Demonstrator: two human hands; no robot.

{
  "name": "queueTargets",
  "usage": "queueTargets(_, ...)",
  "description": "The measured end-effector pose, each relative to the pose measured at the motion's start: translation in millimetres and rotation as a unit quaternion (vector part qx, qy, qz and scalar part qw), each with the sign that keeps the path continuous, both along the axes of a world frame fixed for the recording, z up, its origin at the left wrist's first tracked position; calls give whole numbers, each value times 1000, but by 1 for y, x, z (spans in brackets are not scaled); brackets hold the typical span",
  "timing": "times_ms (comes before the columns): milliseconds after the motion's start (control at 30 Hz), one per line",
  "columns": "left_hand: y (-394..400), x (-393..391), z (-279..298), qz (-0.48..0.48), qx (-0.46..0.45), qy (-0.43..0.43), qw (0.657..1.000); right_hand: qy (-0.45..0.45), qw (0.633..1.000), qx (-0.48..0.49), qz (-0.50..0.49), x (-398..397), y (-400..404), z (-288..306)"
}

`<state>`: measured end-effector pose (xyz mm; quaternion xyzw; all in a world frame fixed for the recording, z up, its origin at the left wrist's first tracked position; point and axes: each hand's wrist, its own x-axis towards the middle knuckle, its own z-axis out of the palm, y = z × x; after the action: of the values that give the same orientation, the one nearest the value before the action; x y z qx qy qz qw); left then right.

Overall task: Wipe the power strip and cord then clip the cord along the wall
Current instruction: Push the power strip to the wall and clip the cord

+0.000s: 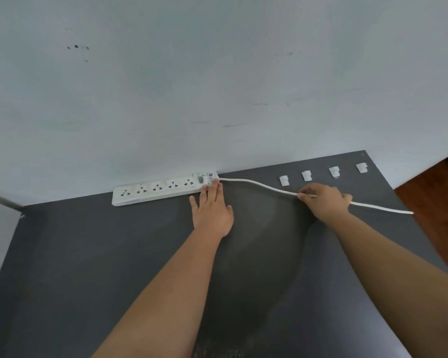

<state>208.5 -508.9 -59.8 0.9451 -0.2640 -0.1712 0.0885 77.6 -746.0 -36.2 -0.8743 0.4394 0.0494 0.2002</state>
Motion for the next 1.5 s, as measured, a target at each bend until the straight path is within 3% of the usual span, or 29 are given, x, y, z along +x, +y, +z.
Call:
queueTargets(133,-17,-5,11,37,-20,9,999,-20,1000,6,11,3,-4,-9)
queueTargets(300,-59,-22,19,-53,-58,-38,996,-55,998,-10,38,2,-8,-20)
queueTargets(467,-119,-30,30,-40,-114,-49,991,-43,989,-80,116,3,-16,-25)
queueTargets(600,-145,-21,19,2,-107,-39,993,-65,981,-94,155,5,-25,-26)
queueTargets(733,-158,-16,9,-25,-90,-34,995,-89,976,-98,171,8,-30,-29)
queueTargets(1200,-167,7,1,-132,-70,-46,988,-152,977,-64,138,9,-34,-34)
queueTargets(1500,-161,8,0,-126,-83,-47,987,-148,983,-61,92,19,-36,-39)
